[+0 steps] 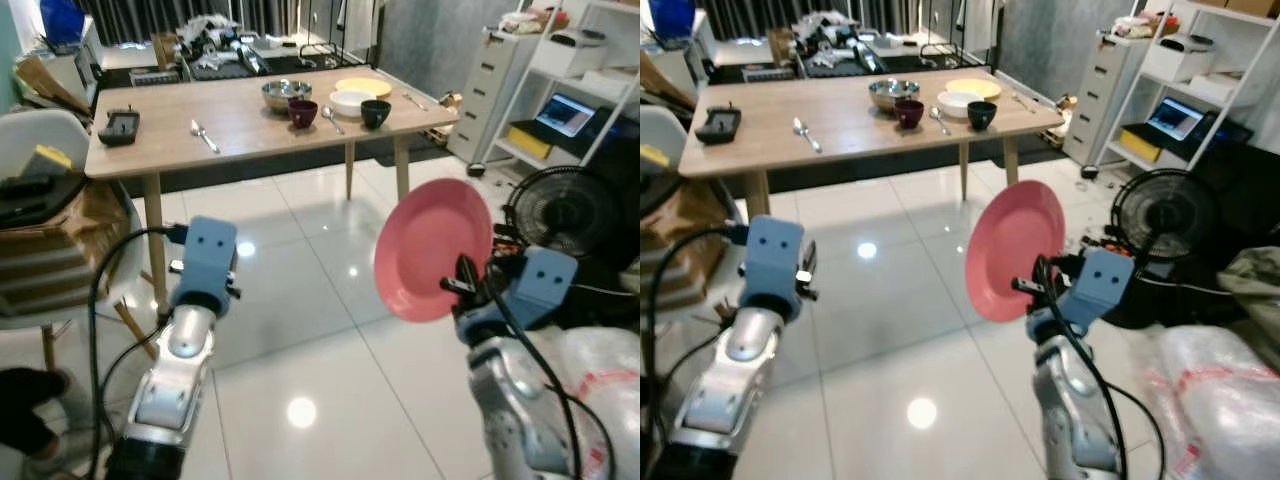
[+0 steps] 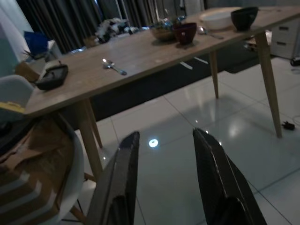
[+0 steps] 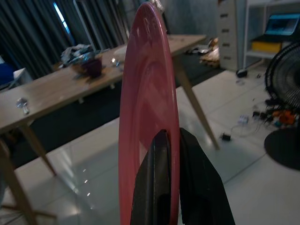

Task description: Setting the table

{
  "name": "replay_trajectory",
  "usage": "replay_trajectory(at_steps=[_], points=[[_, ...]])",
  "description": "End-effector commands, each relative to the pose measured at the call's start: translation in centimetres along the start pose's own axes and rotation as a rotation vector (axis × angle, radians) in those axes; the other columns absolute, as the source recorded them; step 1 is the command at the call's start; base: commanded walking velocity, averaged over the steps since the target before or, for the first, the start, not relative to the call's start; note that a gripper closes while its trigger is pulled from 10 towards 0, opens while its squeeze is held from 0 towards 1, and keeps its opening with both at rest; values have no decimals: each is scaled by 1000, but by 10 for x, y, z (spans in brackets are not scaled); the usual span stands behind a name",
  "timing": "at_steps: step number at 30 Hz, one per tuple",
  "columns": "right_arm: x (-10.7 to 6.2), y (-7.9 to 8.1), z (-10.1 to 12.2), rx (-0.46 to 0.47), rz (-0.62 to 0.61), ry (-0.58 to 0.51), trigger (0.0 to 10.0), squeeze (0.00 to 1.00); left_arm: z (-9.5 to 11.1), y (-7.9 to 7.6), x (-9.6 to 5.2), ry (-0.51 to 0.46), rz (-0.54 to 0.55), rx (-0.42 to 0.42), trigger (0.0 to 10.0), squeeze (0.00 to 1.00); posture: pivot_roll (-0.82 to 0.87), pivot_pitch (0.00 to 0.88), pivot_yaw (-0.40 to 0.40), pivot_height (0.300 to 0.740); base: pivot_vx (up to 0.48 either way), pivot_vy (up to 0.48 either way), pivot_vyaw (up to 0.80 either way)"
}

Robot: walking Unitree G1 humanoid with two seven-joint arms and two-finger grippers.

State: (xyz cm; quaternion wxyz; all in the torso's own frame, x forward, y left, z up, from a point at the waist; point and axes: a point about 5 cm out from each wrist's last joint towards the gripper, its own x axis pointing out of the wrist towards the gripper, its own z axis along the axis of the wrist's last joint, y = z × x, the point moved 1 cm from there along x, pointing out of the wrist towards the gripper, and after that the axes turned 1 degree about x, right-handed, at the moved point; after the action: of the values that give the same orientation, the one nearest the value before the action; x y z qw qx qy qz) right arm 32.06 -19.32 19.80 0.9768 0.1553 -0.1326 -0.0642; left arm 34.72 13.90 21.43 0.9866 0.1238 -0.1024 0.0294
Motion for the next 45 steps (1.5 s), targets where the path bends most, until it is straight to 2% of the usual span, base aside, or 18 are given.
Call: replay_trajectory(at_steps=[1, 6, 8, 9, 12, 14, 15, 20, 23, 26, 33, 38, 45], points=[[-1, 2, 0, 16, 1, -5, 10000, 0, -5, 4, -2, 17, 13, 12, 10000, 0, 71, 69, 42, 740, 480, 0, 0], [1, 6, 2, 1, 2, -17, 10000, 0, -5, 5, -2, 17, 11, 17, 10000, 0, 71, 69, 42, 740, 480, 0, 0], [2, 7, 3, -36, 9, -33, 10000, 0, -5, 4, -3, 11, 2, 26, 10000, 0, 71, 69, 42, 740, 480, 0, 0], [2, 9, 4, -85, 25, -48, 10000, 0, -5, 3, -4, 2, -10, 38, 10000, 0, 76, 68, 39, 740, 480, 0, 0], [-1, 9, 0, -208, 76, -54, 10000, 0, -4, -1, -12, -33, -82, 35, 10000, 0, 81, 68, 37, 740, 480, 0, 0], [-3, 7, -4, -241, 88, -38, 10000, 0, -5, 0, -18, -37, -121, 19, 10000, 0, 84, 68, 37, 740, 480, 0, 0], [-3, 7, -4, -241, 88, -38, 10000, 0, -5, 0, -18, -37, -121, 19, 10000, 0, 84, 68, 37, 740, 480, 0, 0], [-9, -3, -19, -289, 114, 25, 10000, 0, -11, -5, -35, -30, -271, -12, 10000, 0, 89, 67, 36, 740, 480, 0, 0], [-10, -4, -21, -297, 130, 31, 10000, 0, -13, -6, -39, -26, -311, -18, 10000, 0, 89, 67, 37, 740, 480, 0, 0], [-10, -4, -20, -290, 148, 31, 10000, 0, -13, -3, -45, -26, -341, -6, 10000, 0, 89, 67, 37, 740, 480, 0, 0], [-9, 8, -18, -231, 225, 49, 10000, 0, -9, 3, -44, -32, -326, -2, 10000, 0, 101, 74, 30, 740, 480, 0, 0], [-4, 23, -8, -114, 238, 20, 10000, 0, -9, -2, -44, -33, -333, -9, 10000, 0, 100, 76, 33, 740, 480, 0, 0], [-5, 31, -8, -48, 240, 23, 10000, 0, -8, -3, -45, -30, -339, -12, 10000, 0, 100, 73, 33, 740, 480, 0, 0]])
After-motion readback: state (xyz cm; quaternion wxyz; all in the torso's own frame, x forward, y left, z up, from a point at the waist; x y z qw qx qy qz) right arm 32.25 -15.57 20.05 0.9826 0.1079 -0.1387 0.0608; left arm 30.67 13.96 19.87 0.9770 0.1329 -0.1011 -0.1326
